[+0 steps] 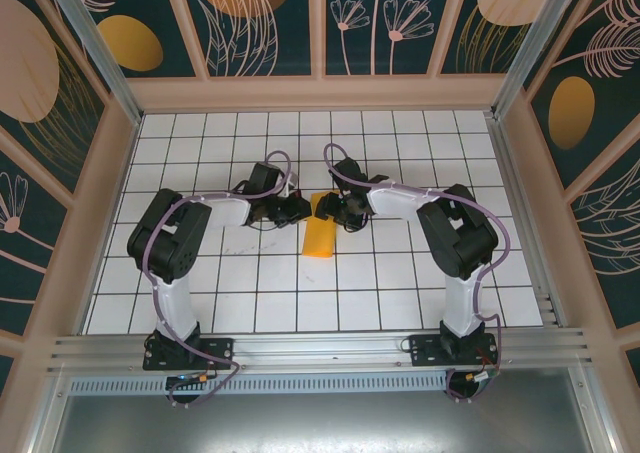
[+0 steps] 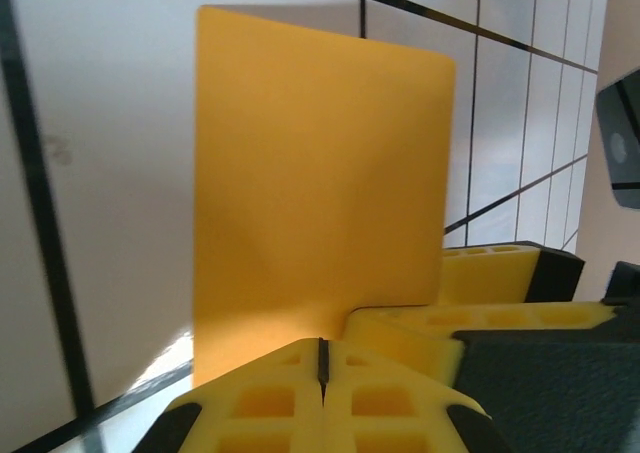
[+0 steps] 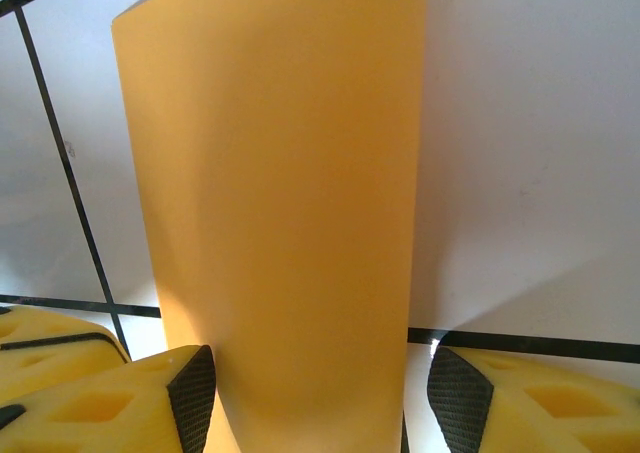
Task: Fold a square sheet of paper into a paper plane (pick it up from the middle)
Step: Hold the square sheet of paper at the center of the table.
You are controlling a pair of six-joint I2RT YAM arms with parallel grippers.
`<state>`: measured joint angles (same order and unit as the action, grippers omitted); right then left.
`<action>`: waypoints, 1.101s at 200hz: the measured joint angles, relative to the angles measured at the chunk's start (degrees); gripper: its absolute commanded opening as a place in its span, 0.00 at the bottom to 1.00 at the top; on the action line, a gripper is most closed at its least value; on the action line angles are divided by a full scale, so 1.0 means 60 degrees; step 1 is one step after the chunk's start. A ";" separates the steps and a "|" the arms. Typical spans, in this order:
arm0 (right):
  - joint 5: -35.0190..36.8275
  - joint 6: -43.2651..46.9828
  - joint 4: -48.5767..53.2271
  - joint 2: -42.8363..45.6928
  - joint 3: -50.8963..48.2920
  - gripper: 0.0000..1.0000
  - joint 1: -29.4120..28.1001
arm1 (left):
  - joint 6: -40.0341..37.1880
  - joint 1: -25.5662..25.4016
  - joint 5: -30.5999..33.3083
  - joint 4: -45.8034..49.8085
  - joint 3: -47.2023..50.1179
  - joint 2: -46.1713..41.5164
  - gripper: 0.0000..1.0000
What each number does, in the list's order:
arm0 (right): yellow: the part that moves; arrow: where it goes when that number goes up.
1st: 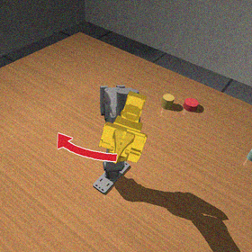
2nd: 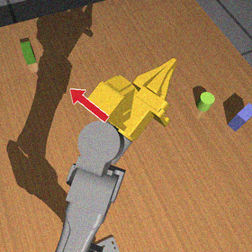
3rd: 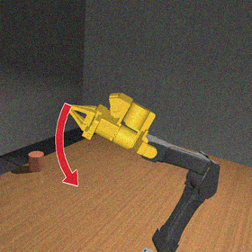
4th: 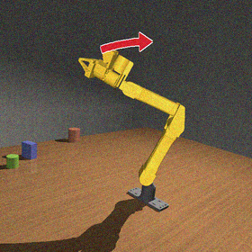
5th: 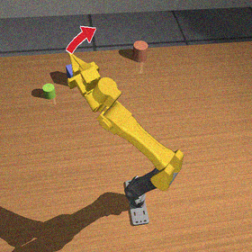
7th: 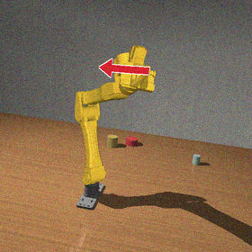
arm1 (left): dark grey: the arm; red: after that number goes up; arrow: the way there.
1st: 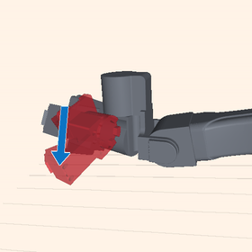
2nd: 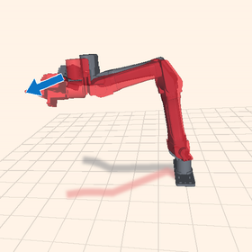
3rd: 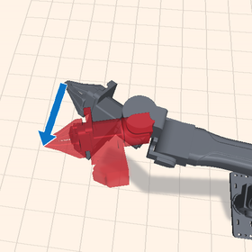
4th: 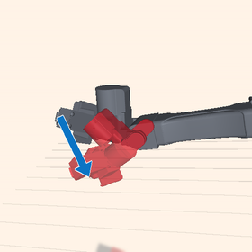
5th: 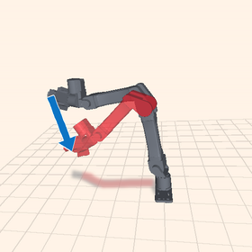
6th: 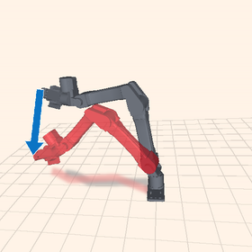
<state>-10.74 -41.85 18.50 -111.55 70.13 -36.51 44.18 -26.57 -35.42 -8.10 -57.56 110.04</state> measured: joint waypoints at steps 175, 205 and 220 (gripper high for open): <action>-0.0033 -0.0004 0.0069 -0.0044 0.0076 0.67 0.0004 | -0.0076 -0.0219 0.0495 0.0681 -0.0288 0.0521 0.00; -0.0044 -0.0004 0.0102 -0.0044 0.0109 0.67 0.0004 | -0.0138 -0.0222 0.0521 0.0685 -0.0288 0.0521 0.00; -0.0036 -0.0007 0.0102 0.0007 0.0109 0.68 0.0004 | -0.0197 -0.0222 0.0517 0.0688 -0.0291 0.0521 0.00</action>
<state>-10.96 -41.89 19.11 -111.50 70.78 -36.49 43.00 -27.90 -32.32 -3.97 -59.31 113.16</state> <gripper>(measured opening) 0.676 0.047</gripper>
